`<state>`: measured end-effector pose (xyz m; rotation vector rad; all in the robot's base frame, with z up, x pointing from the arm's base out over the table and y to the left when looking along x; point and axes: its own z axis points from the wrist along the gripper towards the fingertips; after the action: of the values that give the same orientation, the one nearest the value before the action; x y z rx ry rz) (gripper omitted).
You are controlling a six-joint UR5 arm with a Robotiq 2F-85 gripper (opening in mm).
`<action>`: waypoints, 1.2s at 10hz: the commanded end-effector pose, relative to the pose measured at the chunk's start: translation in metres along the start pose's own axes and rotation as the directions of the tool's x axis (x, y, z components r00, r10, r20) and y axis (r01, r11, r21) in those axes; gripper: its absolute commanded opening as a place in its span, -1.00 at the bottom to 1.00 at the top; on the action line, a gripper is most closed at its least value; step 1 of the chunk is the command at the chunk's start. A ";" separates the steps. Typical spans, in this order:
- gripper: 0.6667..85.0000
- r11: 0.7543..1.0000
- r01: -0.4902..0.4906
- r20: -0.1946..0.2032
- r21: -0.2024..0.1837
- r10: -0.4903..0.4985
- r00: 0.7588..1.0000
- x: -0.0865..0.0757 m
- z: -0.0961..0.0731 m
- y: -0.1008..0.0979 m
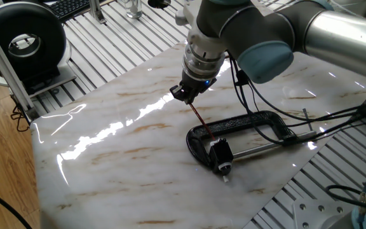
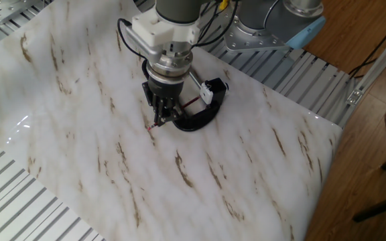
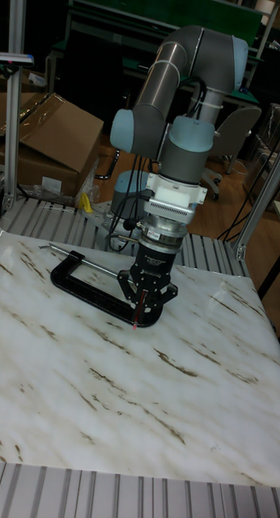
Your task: Insert the pencil into the pencil sharpener
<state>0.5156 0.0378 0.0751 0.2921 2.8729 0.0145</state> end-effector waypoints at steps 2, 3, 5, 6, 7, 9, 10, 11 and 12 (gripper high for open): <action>-0.99 1.000 -0.009 0.005 -0.011 0.009 1.000 0.006 -0.002 0.000; -0.99 1.000 -0.009 0.010 -0.012 0.010 1.000 0.007 -0.001 0.000; -0.99 1.000 -0.011 0.011 -0.013 0.011 1.000 0.010 -0.002 0.000; -0.99 1.000 -0.013 0.011 -0.013 0.013 1.000 0.011 -0.003 0.001; -0.99 1.000 -0.015 0.009 -0.014 0.015 1.000 0.012 -0.004 0.001; -0.99 1.000 -0.019 0.007 -0.017 0.019 1.000 0.015 -0.007 0.003; -0.99 1.000 -0.019 0.008 -0.017 0.019 1.000 0.016 -0.008 0.004; -0.99 1.000 -0.019 0.013 -0.018 0.019 1.000 0.016 -0.008 0.004; -0.99 1.000 -0.014 0.017 -0.013 0.014 1.000 0.017 -0.007 0.003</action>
<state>0.4999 0.0424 0.0766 0.2997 2.8601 0.0220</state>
